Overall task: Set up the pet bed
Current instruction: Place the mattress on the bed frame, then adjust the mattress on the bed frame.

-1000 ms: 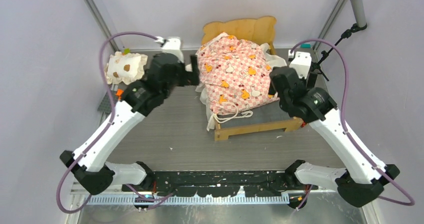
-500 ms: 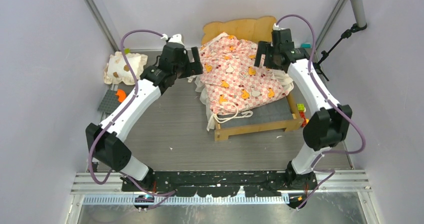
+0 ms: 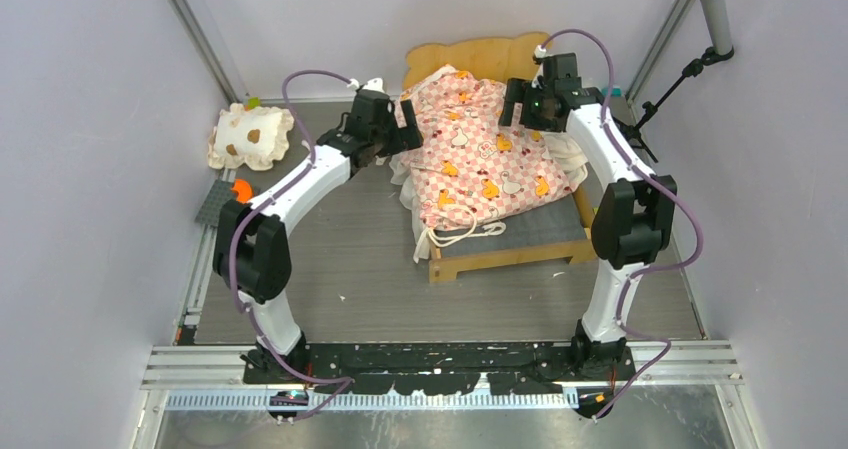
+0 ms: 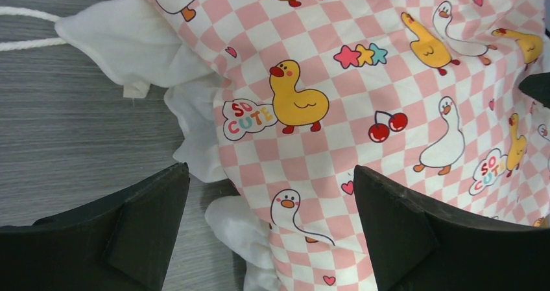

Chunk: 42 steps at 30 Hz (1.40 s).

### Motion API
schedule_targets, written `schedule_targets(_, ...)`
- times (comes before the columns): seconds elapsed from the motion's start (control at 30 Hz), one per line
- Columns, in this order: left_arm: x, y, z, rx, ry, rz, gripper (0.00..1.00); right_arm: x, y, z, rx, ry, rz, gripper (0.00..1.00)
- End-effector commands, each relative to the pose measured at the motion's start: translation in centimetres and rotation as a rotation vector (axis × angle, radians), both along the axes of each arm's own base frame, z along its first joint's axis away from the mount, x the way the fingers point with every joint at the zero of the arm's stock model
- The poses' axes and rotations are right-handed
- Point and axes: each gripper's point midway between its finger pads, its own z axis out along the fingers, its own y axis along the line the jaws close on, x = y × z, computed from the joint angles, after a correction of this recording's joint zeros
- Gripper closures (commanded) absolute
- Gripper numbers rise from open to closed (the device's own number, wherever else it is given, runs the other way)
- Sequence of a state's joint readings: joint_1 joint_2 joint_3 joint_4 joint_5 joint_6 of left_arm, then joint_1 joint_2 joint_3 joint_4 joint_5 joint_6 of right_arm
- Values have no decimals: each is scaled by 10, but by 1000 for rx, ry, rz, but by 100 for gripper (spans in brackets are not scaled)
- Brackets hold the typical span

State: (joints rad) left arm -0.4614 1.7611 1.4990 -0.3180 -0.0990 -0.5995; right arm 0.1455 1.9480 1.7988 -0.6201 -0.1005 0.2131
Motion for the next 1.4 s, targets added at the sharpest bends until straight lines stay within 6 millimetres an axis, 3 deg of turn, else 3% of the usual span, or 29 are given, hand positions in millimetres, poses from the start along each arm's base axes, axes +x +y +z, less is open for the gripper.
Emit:
schedule_targets(0.0, 17, -11, 7, -57, -60, -15, 0, 22, 13, 19, 56, -88, 51, 5)
schedule_targets(0.13, 23, -20, -12, -56, -26, -37, 0, 25, 11, 2, 53, -53, 42, 6)
schedule_targets(0.33, 29, -29, -23, -83, -19, -54, 0, 28, 10, -17, 44, -17, 40, 10)
schedule_targets(0.43, 30, -39, -26, -118, -6, -91, 1, 27, 11, -19, 48, -13, 42, 20)
schedule_targets(0.5, 31, -45, -25, -137, -8, -105, 7, 26, 10, -14, 50, -24, 42, 32)
schedule_targets(0.6, 33, -48, -22, -153, -11, -115, 30, 23, 7, 0, 46, -52, 25, 57)
schedule_targets(0.7, 32, -51, -16, -165, -19, -133, 61, 18, 5, 20, 52, -101, 6, 87)
schedule_targets(0.77, 31, -52, -10, -171, -25, -140, 81, 13, 2, 33, 58, -135, -8, 97)
schedule_targets(0.87, 28, -51, 4, -177, -43, -149, 99, 2, -1, 61, 66, -196, -25, 99)
schedule_targets(1.17, 8, -64, 59, -190, -116, -279, 100, -40, -18, 136, 59, -355, -82, 99)
schedule_targets(1.37, -16, -77, 97, -150, -175, -365, 100, -70, -40, 169, 10, -421, -158, 99)
